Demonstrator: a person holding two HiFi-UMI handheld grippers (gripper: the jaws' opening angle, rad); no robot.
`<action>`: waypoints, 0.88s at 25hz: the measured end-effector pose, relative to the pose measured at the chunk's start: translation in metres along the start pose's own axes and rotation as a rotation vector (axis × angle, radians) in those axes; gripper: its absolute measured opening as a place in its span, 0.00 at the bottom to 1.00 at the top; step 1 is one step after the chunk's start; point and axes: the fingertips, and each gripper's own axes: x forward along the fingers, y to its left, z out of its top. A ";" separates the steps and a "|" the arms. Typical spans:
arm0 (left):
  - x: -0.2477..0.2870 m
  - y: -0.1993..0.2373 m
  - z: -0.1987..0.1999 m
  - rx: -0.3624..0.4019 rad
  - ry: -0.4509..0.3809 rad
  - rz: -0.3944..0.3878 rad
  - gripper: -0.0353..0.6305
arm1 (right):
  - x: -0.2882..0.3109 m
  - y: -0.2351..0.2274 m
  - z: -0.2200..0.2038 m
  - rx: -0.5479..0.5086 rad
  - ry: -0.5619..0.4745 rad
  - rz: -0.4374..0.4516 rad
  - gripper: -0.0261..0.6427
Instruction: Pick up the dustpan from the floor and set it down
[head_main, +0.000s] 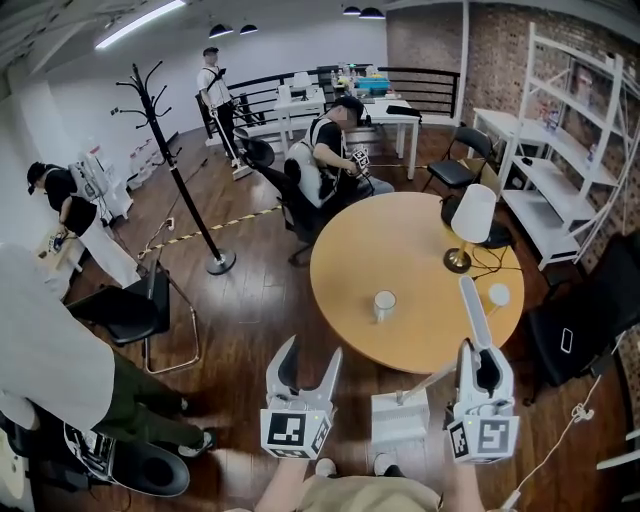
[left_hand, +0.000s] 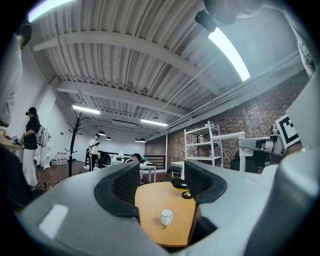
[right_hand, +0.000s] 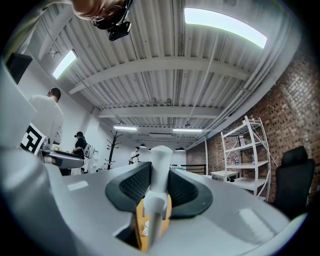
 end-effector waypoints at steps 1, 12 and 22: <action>0.001 -0.001 -0.001 0.000 0.003 -0.003 0.46 | 0.000 -0.002 -0.002 0.001 0.002 -0.003 0.21; 0.016 -0.017 -0.012 0.000 0.022 -0.042 0.46 | -0.010 -0.033 -0.053 0.016 0.110 -0.045 0.21; 0.024 -0.011 -0.022 0.005 0.046 -0.031 0.46 | -0.045 -0.055 -0.180 0.048 0.375 -0.048 0.21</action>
